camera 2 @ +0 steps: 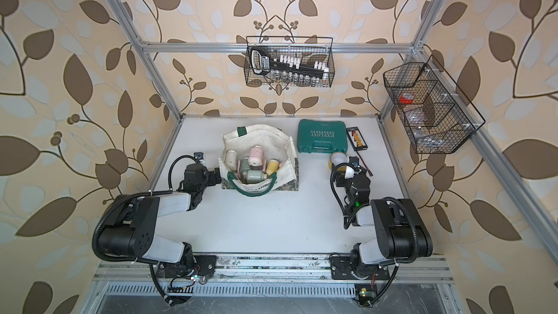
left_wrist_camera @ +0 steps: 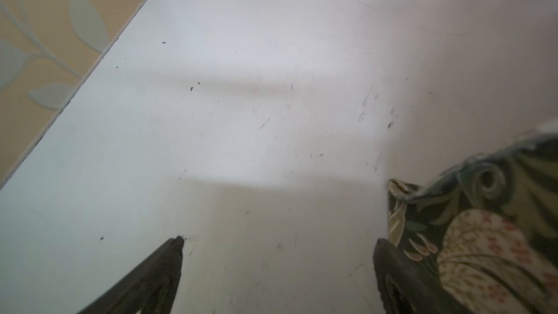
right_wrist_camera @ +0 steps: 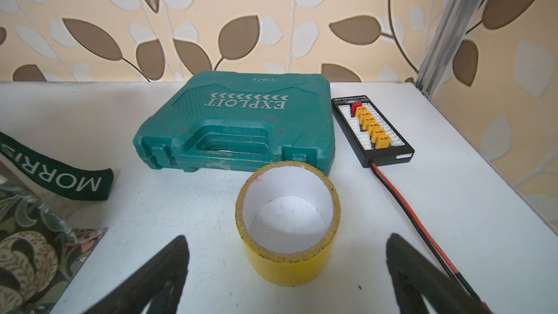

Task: Take out the pencil sharpeners from the tote bags
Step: Pick up the pencil sharpener from the canvas bag.

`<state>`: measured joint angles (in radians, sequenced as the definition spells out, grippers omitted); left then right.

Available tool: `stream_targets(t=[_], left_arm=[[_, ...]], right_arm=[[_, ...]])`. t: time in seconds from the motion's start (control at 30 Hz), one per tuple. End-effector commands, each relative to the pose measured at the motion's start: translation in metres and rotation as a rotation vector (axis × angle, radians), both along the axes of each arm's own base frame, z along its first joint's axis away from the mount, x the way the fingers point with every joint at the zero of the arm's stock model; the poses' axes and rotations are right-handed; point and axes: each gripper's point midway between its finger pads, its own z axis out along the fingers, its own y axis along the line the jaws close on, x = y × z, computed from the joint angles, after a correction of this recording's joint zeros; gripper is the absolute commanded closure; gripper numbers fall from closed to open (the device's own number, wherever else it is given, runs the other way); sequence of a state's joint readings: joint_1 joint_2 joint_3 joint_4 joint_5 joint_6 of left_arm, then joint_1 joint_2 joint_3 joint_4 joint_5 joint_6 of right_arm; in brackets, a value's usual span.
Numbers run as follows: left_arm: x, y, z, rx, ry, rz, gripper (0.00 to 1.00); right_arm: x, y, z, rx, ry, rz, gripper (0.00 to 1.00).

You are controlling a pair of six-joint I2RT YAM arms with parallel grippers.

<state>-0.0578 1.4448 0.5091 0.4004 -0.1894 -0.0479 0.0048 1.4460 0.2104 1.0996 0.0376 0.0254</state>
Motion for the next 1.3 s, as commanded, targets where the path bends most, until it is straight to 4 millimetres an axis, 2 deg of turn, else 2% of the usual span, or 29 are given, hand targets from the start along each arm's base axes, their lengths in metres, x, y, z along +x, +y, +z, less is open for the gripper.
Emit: stream_targets(t=[0.0, 0.1, 0.17, 0.23, 0.27, 0.33, 0.37, 0.43, 0.53, 0.63, 0.77, 0.87, 0.93, 1.0, 1.1, 1.17, 1.27], left_arm=[[0.006, -0.009, 0.028, -0.037, 0.052, -0.023, 0.01], [0.004, -0.010, 0.037, -0.049, 0.002, -0.020, 0.01], [-0.002, -0.005, 0.049, -0.064, -0.049, 0.018, 0.01], [-0.010, 0.005, 0.061, -0.087, -0.087, 0.101, 0.01], [-0.017, 0.015, 0.067, -0.099, -0.092, 0.173, 0.01], [-0.032, 0.034, 0.073, -0.121, -0.095, 0.329, 0.01], [-0.041, 0.042, 0.073, -0.141, -0.084, 0.404, 0.01], [-0.049, 0.046, 0.071, -0.159, -0.074, 0.450, 0.01], [-0.043, 0.036, 0.065, -0.185, -0.055, 0.397, 0.01], [-0.037, 0.028, 0.059, -0.201, 0.011, 0.371, 0.01], [-0.035, 0.032, 0.051, -0.174, 0.071, 0.403, 0.01], [-0.038, 0.037, 0.050, -0.160, 0.083, 0.434, 0.01], [-0.038, 0.034, 0.048, -0.168, 0.086, 0.421, 0.01], [-0.037, 0.029, 0.047, -0.187, 0.083, 0.388, 0.01], [-0.038, 0.021, 0.048, -0.229, 0.054, 0.348, 0.01], [-0.044, 0.025, 0.048, -0.235, 0.035, 0.377, 0.01], [-0.050, 0.030, 0.050, -0.233, 0.004, 0.408, 0.01]], right_arm=[[-0.001, -0.011, 0.029, 0.016, -0.031, -0.094, 0.00], [0.003, -0.010, 0.065, 0.031, -0.039, -0.093, 0.00], [0.004, -0.015, 0.098, 0.111, -0.079, -0.137, 0.00], [-0.001, -0.040, 0.113, 0.305, -0.069, -0.326, 0.00], [-0.011, -0.061, 0.115, 0.431, -0.067, -0.496, 0.01], [-0.037, -0.089, 0.111, 0.604, -0.058, -0.745, 0.01], [-0.035, -0.088, 0.120, 0.599, -0.050, -0.698, 0.01], [-0.025, -0.069, 0.141, 0.631, -0.054, -0.533, 0.01], [-0.019, -0.037, 0.164, 0.679, -0.053, -0.352, 0.01], [-0.009, 0.004, 0.181, 0.662, -0.003, -0.195, 0.01], [-0.005, 0.090, 0.206, 0.545, 0.068, 0.008, 0.01], [-0.011, 0.161, 0.228, 0.437, 0.084, 0.172, 0.00], [-0.015, 0.199, 0.236, 0.375, 0.102, 0.237, 0.01], [-0.019, 0.234, 0.237, 0.334, 0.123, 0.293, 0.00], [-0.021, 0.270, 0.222, 0.325, 0.174, 0.337, 0.00], [-0.026, 0.293, 0.214, 0.310, 0.198, 0.369, 0.01], [-0.030, 0.327, 0.202, 0.281, 0.230, 0.418, 0.08]])
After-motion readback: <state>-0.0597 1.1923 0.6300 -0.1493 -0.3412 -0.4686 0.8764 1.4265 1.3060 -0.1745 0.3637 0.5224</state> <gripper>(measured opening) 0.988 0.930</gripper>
